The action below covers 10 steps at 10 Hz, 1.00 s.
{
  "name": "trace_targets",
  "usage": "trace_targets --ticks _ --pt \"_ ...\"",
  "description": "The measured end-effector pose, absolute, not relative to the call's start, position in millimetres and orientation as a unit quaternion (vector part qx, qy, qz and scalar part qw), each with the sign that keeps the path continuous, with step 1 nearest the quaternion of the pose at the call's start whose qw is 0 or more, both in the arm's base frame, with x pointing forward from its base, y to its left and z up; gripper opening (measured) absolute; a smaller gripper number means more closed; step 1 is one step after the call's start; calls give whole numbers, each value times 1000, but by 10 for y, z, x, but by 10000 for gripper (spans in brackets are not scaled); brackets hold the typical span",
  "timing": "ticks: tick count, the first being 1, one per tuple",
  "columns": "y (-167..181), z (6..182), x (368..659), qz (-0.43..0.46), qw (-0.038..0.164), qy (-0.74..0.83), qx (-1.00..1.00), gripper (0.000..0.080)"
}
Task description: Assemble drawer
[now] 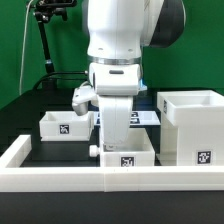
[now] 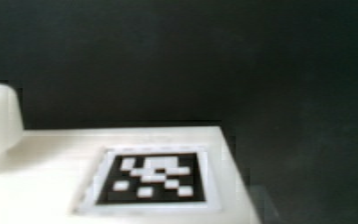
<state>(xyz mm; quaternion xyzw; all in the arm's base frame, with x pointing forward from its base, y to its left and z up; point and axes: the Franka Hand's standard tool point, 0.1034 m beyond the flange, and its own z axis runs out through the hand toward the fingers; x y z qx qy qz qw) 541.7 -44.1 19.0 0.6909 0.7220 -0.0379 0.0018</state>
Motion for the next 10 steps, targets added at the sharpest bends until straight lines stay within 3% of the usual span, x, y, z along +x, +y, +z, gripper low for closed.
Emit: trace_targets --ticks 10 --pt "-209 115 5427 -7 19 710 704 42"
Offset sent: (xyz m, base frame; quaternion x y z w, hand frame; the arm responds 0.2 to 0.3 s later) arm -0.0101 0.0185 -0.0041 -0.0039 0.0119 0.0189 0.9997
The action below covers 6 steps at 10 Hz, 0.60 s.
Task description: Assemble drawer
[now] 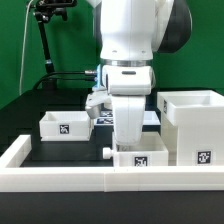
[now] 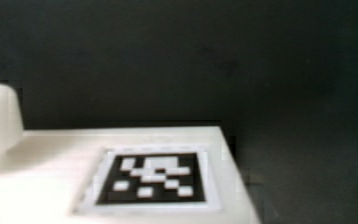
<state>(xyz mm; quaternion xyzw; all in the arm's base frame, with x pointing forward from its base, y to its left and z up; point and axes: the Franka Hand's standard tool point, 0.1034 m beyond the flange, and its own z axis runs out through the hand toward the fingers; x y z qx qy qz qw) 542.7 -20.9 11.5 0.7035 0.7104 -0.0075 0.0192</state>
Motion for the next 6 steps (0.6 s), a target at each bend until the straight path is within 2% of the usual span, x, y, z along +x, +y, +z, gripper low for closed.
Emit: trace_targets --ticks 6 --pt "-142 112 5436 -6 17 705 709 42"
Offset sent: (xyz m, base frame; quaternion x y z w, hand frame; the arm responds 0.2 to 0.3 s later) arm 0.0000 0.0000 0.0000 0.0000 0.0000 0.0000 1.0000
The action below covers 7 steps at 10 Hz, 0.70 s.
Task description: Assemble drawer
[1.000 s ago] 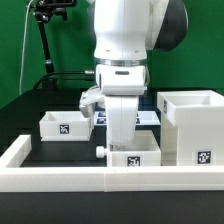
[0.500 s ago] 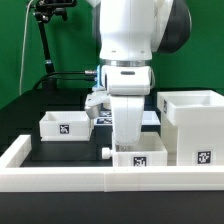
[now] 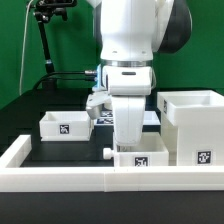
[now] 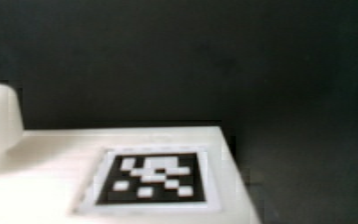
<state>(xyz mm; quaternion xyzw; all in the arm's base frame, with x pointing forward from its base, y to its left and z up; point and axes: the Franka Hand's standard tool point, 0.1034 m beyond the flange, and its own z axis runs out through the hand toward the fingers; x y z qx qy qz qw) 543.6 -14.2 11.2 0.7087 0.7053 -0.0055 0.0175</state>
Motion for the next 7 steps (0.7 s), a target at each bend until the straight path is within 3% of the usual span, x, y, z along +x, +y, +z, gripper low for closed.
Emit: trace_targets --ticks 7 --pt "-99 108 5432 -4 16 698 716 42"
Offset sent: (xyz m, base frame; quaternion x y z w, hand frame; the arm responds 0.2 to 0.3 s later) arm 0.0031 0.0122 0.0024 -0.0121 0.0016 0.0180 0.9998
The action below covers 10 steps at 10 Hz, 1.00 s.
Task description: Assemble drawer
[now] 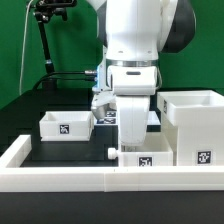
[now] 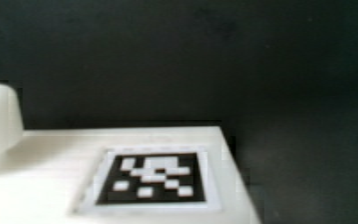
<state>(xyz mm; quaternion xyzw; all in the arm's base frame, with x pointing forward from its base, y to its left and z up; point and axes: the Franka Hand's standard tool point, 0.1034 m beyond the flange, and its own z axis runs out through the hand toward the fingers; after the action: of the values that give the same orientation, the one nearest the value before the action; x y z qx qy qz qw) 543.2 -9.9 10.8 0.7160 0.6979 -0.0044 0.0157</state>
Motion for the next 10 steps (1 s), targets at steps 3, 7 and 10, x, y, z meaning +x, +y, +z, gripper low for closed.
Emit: trace_targets --ticks 3,7,10 --pt "-29 88 5413 -7 12 704 710 42" --pt "-31 105 5431 -19 18 707 707 42" --pt "-42 105 5430 -19 17 709 705 42"
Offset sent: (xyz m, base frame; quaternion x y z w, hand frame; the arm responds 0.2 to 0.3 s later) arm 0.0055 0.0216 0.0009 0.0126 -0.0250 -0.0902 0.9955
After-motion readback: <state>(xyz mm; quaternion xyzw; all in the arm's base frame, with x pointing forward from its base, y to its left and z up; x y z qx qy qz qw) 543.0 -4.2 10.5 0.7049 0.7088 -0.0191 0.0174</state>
